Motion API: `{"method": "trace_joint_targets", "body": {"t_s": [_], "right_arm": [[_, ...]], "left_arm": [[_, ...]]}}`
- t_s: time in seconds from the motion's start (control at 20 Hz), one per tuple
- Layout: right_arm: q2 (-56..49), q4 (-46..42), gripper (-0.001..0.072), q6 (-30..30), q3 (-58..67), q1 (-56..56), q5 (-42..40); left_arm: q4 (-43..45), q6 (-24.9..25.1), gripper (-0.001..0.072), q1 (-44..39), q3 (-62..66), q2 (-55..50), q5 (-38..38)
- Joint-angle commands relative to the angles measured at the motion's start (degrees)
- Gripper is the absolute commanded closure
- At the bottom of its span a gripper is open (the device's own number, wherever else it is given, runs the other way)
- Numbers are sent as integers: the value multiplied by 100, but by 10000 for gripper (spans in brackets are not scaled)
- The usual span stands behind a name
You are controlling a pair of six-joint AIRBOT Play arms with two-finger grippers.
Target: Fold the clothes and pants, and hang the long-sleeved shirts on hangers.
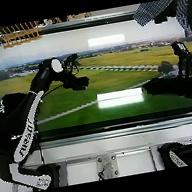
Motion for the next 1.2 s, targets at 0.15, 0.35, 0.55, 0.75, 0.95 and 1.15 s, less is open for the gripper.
{"method": "trace_joint_targets", "body": {"t_s": [0.15, 0.35, 0.55, 0.75, 0.95, 1.15], "right_arm": [[-2, 4, 694, 2, -2, 4, 2], [-2, 2, 694, 2, -2, 4, 2], [-2, 2, 694, 2, -2, 4, 2], [-2, 2, 694, 2, -2, 4, 2], [-2, 2, 694, 2, -2, 4, 2], [0, 2, 694, 2, -2, 4, 2]], "left_arm": [[48, 33, 693, -22, 9, 0, 66], [1572, 136, 663, 481, 785, 133, -529], [3392, -59, 15, 1414, 1187, 457, -761], [3445, -470, 16, 2629, 1172, 317, -669], [3460, -468, 16, 3425, 1014, -111, -446], [3460, -518, 15, 3847, -59, -107, 540]]}}
